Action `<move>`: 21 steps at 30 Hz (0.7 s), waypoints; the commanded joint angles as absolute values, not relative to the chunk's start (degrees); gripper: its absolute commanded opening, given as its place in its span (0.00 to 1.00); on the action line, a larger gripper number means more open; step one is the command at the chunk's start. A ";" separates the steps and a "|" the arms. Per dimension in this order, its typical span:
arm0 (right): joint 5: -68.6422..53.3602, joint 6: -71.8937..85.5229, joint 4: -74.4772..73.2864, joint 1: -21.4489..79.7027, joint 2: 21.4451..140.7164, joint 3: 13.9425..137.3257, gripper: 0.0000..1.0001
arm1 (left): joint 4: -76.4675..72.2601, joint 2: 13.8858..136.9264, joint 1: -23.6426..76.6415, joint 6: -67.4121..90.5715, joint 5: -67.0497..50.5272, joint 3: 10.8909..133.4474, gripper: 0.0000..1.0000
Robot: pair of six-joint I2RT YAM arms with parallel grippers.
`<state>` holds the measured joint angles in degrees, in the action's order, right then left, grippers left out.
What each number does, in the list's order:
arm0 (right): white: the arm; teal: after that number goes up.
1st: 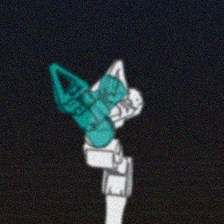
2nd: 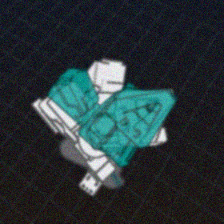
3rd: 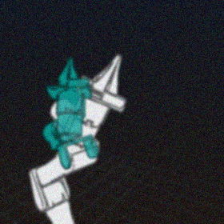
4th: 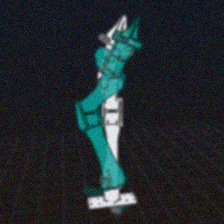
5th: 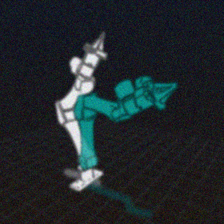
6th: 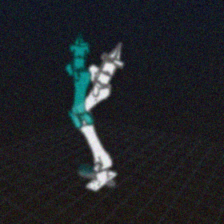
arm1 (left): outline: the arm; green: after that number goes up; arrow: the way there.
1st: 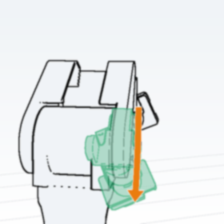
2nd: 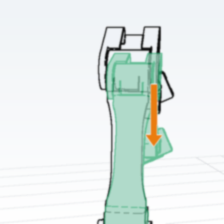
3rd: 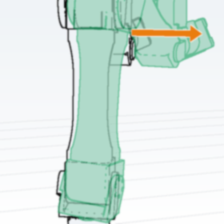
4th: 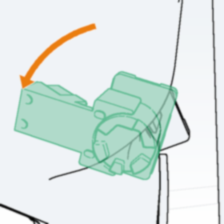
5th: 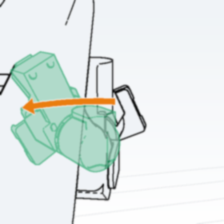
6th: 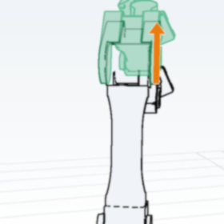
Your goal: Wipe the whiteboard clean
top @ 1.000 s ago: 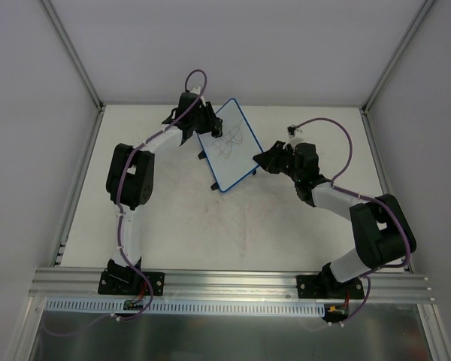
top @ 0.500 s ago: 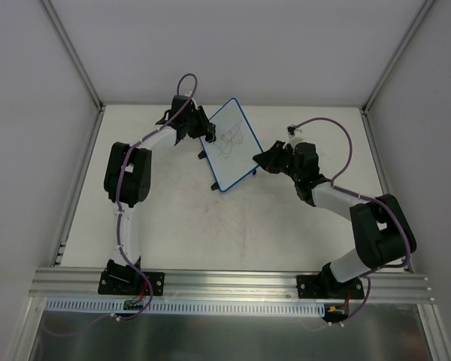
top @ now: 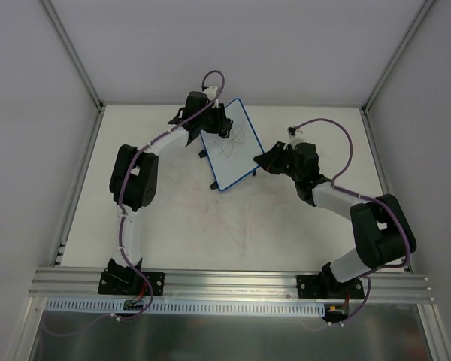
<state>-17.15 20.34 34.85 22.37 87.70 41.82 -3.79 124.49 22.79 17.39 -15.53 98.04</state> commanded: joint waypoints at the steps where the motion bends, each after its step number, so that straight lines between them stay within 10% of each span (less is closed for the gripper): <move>1: -21.53 14.41 34.72 24.17 88.07 43.33 0.00 | -5.62 122.35 29.70 11.44 -28.02 99.58 0.00; 21: -22.50 12.49 32.88 23.91 87.45 43.68 0.00 | -10.02 118.56 32.52 5.10 -27.95 95.36 0.00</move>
<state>-17.21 20.25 34.41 22.26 87.70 41.89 -9.17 119.92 30.06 4.99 -25.08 96.03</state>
